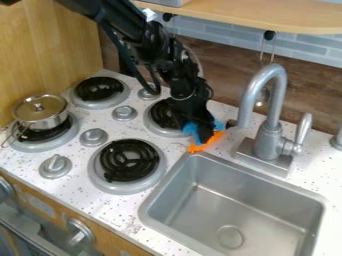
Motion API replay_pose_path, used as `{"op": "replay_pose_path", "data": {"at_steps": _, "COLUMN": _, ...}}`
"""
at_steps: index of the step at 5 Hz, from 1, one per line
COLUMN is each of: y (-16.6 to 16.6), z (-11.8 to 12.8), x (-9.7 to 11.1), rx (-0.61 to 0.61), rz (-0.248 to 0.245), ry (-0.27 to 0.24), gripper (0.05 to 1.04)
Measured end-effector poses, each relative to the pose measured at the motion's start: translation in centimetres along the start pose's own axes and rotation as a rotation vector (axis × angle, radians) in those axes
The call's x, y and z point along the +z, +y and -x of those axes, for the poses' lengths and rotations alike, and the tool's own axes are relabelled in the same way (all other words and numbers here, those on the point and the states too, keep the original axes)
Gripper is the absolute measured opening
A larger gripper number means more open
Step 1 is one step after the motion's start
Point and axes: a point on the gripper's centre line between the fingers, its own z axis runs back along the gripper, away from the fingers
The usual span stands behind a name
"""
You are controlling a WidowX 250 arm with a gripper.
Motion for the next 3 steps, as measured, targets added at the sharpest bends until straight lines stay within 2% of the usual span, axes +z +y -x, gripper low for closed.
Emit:
{"op": "replay_pose_path", "data": {"at_steps": 1, "y": 0.5, "z": 0.36, "x": 0.06, "rx": 0.026, "rz": -0.001, "ry": 0.011, "gripper": 1.011}}
{"op": "replay_pose_path", "data": {"at_steps": 3, "y": 0.95, "z": 0.68, "x": 0.08, "rx": 0.026, "rz": -0.022, "ry": 0.028, "gripper": 1.005}}
